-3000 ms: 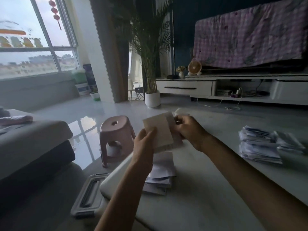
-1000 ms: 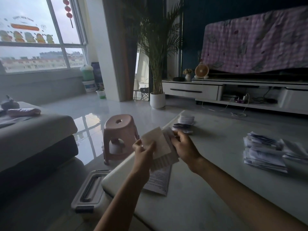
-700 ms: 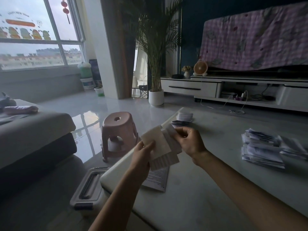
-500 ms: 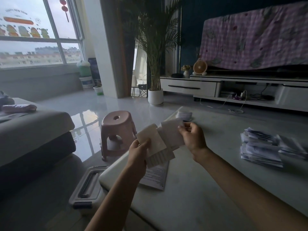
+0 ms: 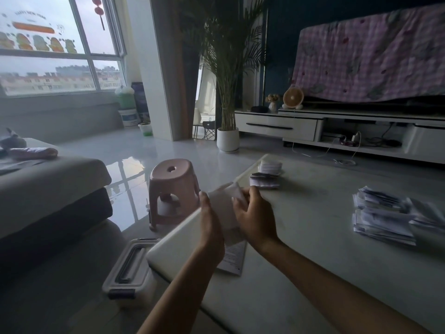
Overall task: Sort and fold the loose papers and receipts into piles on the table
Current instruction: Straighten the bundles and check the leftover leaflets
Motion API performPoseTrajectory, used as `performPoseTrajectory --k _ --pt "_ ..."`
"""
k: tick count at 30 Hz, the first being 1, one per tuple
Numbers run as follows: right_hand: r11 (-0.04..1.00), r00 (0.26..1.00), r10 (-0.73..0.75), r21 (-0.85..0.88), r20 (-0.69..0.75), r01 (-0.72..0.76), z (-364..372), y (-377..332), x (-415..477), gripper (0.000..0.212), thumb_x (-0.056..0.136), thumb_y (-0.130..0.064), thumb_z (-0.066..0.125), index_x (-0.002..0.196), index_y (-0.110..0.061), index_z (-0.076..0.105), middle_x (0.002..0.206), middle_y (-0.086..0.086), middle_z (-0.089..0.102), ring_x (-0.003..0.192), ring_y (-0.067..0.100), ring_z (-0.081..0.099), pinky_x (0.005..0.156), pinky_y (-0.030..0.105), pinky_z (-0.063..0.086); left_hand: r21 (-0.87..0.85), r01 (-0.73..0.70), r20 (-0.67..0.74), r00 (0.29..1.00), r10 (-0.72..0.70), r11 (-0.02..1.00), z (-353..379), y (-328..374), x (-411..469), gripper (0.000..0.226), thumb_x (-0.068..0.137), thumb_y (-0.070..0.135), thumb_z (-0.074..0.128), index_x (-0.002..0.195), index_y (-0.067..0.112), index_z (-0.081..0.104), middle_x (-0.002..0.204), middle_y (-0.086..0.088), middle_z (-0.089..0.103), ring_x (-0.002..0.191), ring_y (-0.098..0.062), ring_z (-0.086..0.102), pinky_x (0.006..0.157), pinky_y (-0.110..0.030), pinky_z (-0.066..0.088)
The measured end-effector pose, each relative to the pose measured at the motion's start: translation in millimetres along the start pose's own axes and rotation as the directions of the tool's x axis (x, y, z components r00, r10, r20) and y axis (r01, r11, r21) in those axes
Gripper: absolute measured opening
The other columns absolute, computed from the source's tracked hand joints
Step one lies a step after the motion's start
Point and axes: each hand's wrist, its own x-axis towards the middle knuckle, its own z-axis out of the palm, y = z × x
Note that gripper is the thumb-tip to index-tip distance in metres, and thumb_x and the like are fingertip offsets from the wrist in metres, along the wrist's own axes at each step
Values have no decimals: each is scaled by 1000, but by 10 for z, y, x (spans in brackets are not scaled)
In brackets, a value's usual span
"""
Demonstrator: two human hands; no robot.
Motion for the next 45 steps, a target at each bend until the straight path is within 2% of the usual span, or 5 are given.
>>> performPoseTrajectory --k 7,12,31,37,45 --pt "999 995 27 -39 -100 -31 -146 51 214 30 85 -26 65 108 -8 59 109 15 55 100 27 54 85 40 46 12 -61 118 991 60 998 -78 25 48 28 91 7 50 119 6 52 101 -14 62 86 -23 61 65 -31 55" --pt "866 898 204 356 390 -351 -409 75 310 16 84 -18 66 94 -6 62 90 5 66 78 14 61 59 16 50 2 -55 248 967 53 998 -110 96 61 21 90 8 50 109 10 56 94 -9 66 82 -20 64 66 -30 57" --pt "960 958 232 197 -170 -198 -493 301 479 20 90 -15 56 101 2 55 101 18 61 94 33 57 83 43 47 -46 -34 220 974 43 998 -213 294 100 15 91 0 45 89 10 56 76 -9 67 66 -18 66 70 -34 53" --pt "938 975 220 279 -23 -205 -363 219 377 16 88 -20 62 93 -6 58 94 13 64 86 26 61 77 40 51 84 -23 308 951 -4 996 -12 175 17 13 91 5 47 98 8 57 80 -8 68 69 -17 66 61 -29 53" --pt "880 968 250 420 -19 -220 -200 151 327 19 97 -21 46 87 -10 58 70 -6 50 68 9 45 60 18 36 245 -239 56 971 232 940 77 30 -14 26 89 4 56 109 10 41 93 -6 56 77 -13 55 49 -16 51"
